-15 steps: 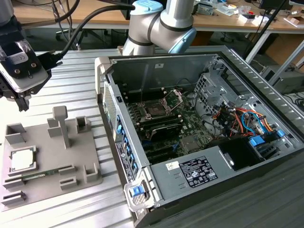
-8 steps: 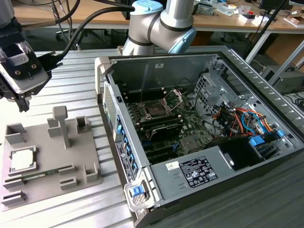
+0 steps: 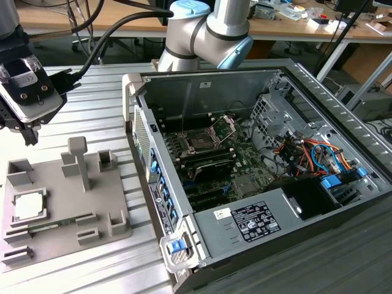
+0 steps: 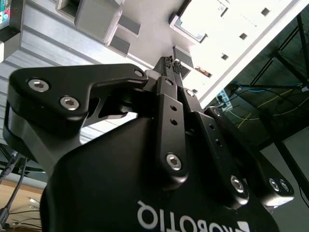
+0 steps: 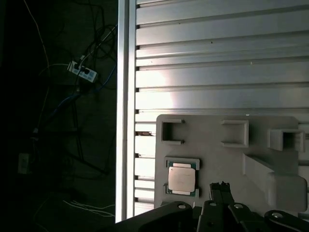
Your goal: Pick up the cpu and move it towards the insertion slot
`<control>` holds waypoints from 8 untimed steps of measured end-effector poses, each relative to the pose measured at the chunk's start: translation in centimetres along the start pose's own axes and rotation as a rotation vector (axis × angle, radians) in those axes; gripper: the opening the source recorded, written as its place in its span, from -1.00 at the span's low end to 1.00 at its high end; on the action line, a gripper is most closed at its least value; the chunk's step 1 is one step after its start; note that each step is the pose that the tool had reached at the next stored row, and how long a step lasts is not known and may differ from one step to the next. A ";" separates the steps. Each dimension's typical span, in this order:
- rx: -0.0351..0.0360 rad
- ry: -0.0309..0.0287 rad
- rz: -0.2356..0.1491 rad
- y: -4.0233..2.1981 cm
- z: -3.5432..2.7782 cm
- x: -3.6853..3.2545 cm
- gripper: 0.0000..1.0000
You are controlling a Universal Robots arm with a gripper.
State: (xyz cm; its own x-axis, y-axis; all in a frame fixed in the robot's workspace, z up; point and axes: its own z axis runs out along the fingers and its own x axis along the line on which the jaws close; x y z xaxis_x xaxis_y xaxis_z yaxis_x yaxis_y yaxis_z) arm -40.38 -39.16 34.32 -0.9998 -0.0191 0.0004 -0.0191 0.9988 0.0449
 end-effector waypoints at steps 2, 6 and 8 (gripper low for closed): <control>0.0000 0.0000 0.000 0.00 0.06 0.01 -0.79; 0.0000 0.0000 0.000 -0.01 0.23 0.04 -0.79; 0.0000 0.0000 0.000 -0.02 0.33 0.06 -0.79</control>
State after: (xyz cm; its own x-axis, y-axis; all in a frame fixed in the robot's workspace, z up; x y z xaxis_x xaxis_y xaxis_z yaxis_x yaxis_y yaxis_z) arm -40.44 -39.17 33.99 -0.9998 -0.0192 0.0004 -0.0191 0.9988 0.0449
